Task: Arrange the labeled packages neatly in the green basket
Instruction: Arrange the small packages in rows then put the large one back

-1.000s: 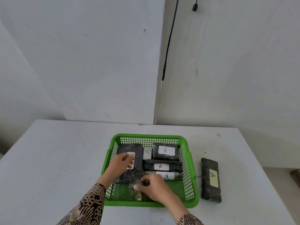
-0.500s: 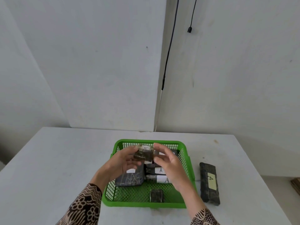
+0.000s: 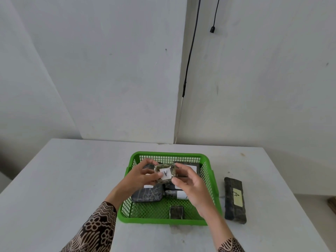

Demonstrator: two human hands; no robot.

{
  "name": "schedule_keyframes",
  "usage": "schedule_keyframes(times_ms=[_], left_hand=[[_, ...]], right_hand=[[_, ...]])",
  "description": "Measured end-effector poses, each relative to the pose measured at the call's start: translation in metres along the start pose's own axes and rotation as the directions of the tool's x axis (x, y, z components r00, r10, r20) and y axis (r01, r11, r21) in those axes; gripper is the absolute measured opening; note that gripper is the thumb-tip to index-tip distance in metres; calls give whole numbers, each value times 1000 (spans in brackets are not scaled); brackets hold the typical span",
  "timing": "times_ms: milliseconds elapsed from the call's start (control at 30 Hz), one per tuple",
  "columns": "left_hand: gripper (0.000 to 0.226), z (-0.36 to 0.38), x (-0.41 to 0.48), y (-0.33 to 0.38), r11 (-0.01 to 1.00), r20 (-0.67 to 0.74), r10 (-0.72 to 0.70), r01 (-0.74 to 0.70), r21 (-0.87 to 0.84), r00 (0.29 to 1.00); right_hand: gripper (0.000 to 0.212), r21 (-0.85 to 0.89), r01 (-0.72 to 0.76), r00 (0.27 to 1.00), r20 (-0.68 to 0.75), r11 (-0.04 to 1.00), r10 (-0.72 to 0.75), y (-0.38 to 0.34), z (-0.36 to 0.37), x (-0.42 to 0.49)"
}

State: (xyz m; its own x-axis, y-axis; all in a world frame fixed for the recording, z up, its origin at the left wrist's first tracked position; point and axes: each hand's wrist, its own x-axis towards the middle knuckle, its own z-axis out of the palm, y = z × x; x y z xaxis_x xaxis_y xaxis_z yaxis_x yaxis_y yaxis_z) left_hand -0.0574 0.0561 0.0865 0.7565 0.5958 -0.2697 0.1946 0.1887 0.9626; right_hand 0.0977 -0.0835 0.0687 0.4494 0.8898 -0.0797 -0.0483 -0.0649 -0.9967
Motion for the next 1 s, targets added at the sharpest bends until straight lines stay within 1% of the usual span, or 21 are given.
schedule_keyframes(times_ms=[67,100,167,267,333,433,500,600,667,767,867,933,1000], left_hand=[[38,-5,-3,-7,994,-39,-29,33,108,999],[34,-8,-5,-12,979,-65,-51,63,194,997],[29,-15,-9,-26,914,-135,-96,141,380,986],[21,-26,-13,-47,783,-239,-127,246,571,963],[14,-31,-15,-56,700,-206,-94,212,682,974],[20,-31,-13,-59,561,-42,-84,82,824,996],[25,-30,-7,-61,483,29,-73,10,876,997],[34,-27,2,-63,326,122,-18,-110,939,992],[38,-24,6,-69,257,201,-37,-185,948,979],[32,-21,9,-77,229,247,-93,-221,948,965],[21,-22,11,-83,242,202,-117,-169,955,972],[16,-23,7,-88,225,187,-80,-165,960,979],[17,-23,2,-95,188,199,-18,-192,963,980]], right_hand=[[34,-116,-30,1000,-14,993,28,11,-2,-4],[31,-199,-51,998,-31,979,46,18,-5,-6],[25,-339,-89,995,-77,937,66,35,-11,-12],[25,-447,-124,988,-140,886,68,63,-17,-20],[26,-503,-130,985,-166,854,52,77,-18,-25],[27,-621,-78,991,-130,780,-4,84,-13,-31],[28,-699,-57,995,-97,713,-15,83,-7,-33],[30,-785,-49,997,-79,618,-22,83,-4,-36],[31,-802,-44,998,-64,596,-12,84,-5,-38],[32,-783,-50,998,-67,621,-3,84,-7,-36],[31,-776,-94,994,-112,623,11,84,-9,-32],[32,-781,-152,987,-150,605,55,85,-8,-29],[36,-796,-235,972,-183,558,148,84,-7,-26]])
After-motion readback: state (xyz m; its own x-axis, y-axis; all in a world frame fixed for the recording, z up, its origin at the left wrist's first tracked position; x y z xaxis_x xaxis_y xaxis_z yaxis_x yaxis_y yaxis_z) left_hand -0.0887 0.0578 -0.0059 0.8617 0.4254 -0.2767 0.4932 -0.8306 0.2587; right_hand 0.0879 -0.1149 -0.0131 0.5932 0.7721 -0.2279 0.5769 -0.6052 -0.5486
